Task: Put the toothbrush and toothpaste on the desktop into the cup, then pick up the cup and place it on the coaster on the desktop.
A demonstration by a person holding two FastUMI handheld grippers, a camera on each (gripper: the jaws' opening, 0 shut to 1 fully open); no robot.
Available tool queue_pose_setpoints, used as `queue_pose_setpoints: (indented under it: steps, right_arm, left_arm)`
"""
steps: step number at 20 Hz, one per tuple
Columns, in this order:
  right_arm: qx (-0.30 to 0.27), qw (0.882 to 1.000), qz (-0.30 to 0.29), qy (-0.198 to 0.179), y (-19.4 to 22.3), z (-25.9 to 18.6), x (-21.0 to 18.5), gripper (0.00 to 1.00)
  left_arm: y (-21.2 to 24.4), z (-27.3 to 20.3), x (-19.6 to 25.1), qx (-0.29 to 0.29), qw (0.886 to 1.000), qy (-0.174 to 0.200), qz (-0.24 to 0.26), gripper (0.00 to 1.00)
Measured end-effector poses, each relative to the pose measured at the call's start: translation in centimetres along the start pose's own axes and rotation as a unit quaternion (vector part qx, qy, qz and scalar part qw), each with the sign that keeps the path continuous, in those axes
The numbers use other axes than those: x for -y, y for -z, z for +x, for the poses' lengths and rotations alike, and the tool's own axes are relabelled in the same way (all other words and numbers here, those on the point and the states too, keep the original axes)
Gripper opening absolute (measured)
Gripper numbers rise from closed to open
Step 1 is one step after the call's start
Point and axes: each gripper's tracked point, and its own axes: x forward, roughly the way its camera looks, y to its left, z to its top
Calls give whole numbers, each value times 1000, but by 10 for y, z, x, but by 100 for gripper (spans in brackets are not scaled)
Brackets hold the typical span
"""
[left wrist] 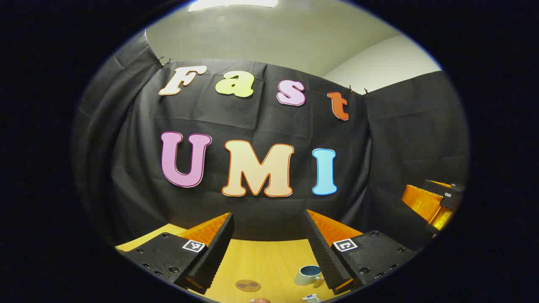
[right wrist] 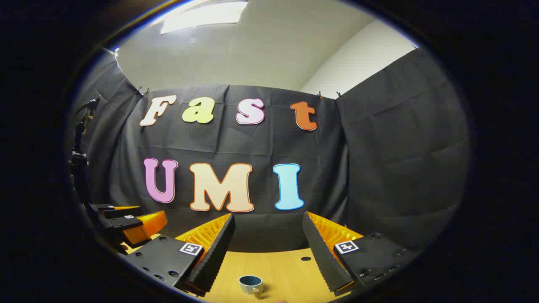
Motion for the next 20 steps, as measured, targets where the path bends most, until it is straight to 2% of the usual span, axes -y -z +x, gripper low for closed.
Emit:
queue_pose_setpoints:
  steps: [9,13,20]
  right_arm:
    - [-5,1000,-3,-7,11,10,7,99]
    - [17,1000,-9,-24,9,19,7,99]
    - [12,999,-19,-29,31,34,10,98]
  left_arm:
    - [-11,3,2,27,999,3,22,94]
    - [-3,3,0,30,1000,3,8,94]
    - [6,-4,-31,24,998,-42,35,94]
